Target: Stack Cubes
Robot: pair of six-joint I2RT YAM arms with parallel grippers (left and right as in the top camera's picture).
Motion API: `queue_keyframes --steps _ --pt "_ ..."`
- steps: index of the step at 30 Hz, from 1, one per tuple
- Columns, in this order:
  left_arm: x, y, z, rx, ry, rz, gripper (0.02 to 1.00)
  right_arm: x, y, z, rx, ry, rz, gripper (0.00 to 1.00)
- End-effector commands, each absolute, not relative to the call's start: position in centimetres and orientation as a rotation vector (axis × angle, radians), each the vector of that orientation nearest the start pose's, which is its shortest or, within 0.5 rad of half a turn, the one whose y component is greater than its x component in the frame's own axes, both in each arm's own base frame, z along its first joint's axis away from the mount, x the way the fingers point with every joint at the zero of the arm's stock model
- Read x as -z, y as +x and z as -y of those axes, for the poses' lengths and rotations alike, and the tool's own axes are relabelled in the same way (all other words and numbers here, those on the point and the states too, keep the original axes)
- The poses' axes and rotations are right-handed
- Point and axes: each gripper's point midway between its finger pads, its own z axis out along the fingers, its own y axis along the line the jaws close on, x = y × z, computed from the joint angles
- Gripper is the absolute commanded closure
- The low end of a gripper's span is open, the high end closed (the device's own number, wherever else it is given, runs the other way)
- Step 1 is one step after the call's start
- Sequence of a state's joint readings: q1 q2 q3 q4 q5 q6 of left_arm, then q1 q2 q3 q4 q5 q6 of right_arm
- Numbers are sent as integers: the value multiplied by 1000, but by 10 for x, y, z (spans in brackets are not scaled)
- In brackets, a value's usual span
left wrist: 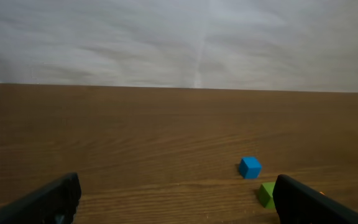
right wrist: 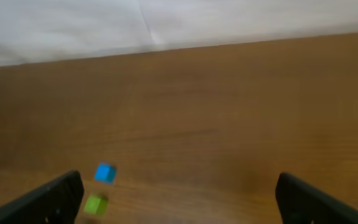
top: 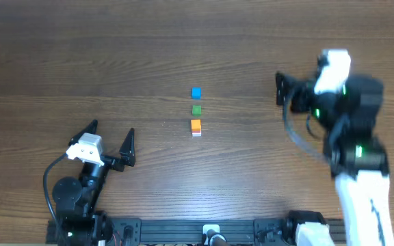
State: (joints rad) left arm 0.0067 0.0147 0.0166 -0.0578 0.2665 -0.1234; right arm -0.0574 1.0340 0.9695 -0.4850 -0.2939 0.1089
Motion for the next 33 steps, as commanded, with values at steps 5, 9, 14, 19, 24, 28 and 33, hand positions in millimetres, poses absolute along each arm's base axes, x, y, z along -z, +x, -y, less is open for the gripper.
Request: queue_keyframes --steps 5,9,14,19,24,28,33 --pt "-163 240 47 309 127 -1624 23 -212 388 -92 -303 -32 -2497 7" --pt "-163 240 47 309 127 -1623 20 -179 396 -128 -237 3 -2639 14" --pt "-163 240 47 309 127 -1624 20 -141 394 -176 -261 26 -2797 7" --pt "-163 240 47 309 127 -1624 20 -120 397 -210 -236 -53 -2883 7" --pt "-163 240 47 309 127 -1623 20 -101 399 -235 -186 -100 -2938 7" --pt "-163 240 47 309 127 -1624 23 -82 398 -248 -157 -131 -2983 7" --pt "-163 240 47 309 127 -1623 20 -59 388 -260 -126 -149 -3037 9"
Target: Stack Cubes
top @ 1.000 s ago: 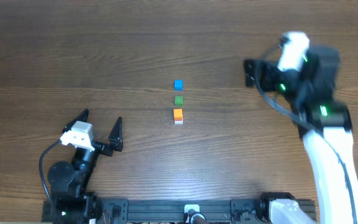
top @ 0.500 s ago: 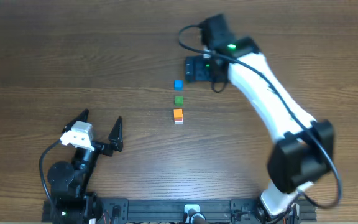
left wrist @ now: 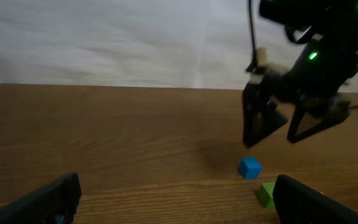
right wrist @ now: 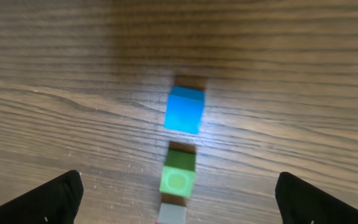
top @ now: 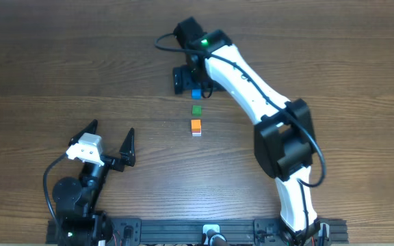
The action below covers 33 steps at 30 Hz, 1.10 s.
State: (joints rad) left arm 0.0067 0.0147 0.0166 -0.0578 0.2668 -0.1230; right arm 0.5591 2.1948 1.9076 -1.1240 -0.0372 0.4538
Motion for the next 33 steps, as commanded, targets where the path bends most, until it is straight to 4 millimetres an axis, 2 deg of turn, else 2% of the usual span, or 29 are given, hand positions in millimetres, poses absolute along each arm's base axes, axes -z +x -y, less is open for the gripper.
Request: queue_keyframes --steps 1,7,11,22,33 --pt "-163 240 47 309 127 -1624 23 -56 384 -261 -118 -142 -3048 9" --pt "-163 240 47 309 127 -1624 20 -42 368 -258 -52 -70 -3128 9" --pt "-163 240 47 309 127 -1624 23 -37 364 -256 -31 -48 -3150 9" --pt "-163 240 47 309 127 -1623 23 -14 369 -261 -46 -17 -3164 20" --pt "-163 240 47 309 127 -1623 18 -10 367 -262 -96 -52 -3183 66"
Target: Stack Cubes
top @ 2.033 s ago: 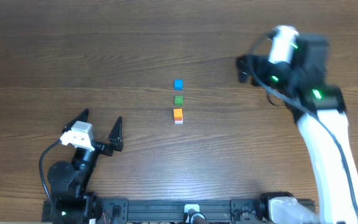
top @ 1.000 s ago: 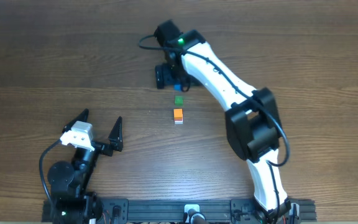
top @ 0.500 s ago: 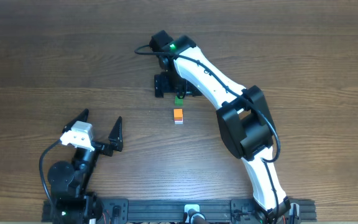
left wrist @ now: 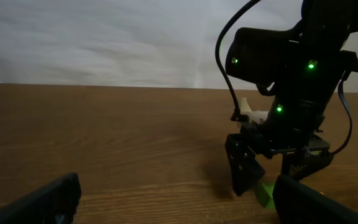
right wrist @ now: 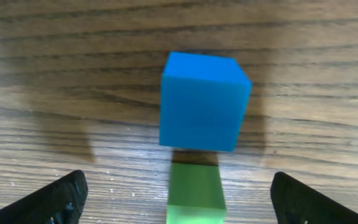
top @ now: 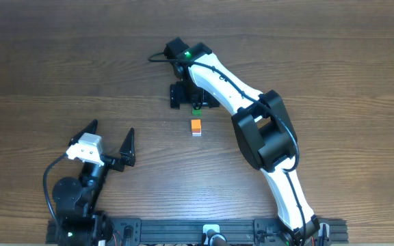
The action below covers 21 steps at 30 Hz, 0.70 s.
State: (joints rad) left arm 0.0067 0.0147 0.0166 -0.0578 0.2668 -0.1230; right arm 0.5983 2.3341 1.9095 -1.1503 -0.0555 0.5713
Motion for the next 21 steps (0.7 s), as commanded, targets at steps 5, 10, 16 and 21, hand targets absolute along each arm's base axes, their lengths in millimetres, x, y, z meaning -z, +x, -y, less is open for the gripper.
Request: queue_keyframes --steps 5,10,16,21 --pt "-163 240 47 309 127 -1624 20 -8 365 -260 -93 -45 -3195 112" --pt "-163 240 47 309 127 -1624 20 -1 358 -256 -75 -23 -3219 167" --pt "-163 240 47 309 127 -1623 23 1 355 -255 -76 -11 -3232 292" --pt "-163 240 47 309 127 -1624 20 1 355 -257 -79 -16 -3228 351"
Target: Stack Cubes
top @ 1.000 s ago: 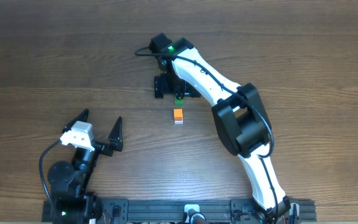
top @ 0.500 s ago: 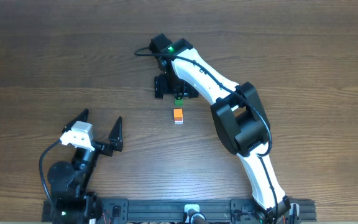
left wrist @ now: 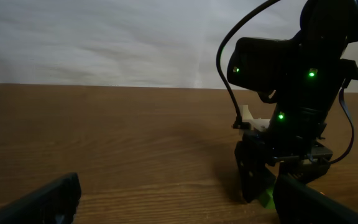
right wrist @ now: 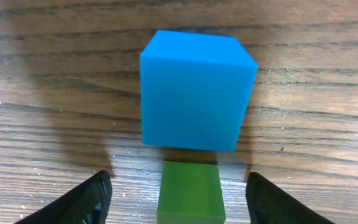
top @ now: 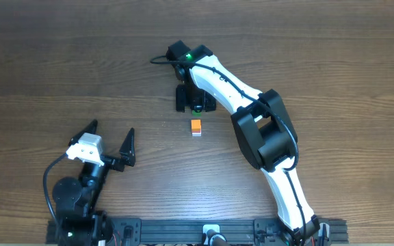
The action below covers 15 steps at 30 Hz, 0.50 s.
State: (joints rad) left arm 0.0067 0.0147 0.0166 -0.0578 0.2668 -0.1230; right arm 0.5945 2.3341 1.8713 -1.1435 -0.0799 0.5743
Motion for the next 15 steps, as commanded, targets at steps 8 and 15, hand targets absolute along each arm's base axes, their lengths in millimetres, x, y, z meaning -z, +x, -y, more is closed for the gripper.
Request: queue_keyframes --steps 8,15 --pt "-163 240 47 309 127 -1624 20 1 355 -257 -82 -32 -3225 608" --pt "-163 240 47 309 127 -1624 23 1 356 -257 -82 -35 -3225 667"
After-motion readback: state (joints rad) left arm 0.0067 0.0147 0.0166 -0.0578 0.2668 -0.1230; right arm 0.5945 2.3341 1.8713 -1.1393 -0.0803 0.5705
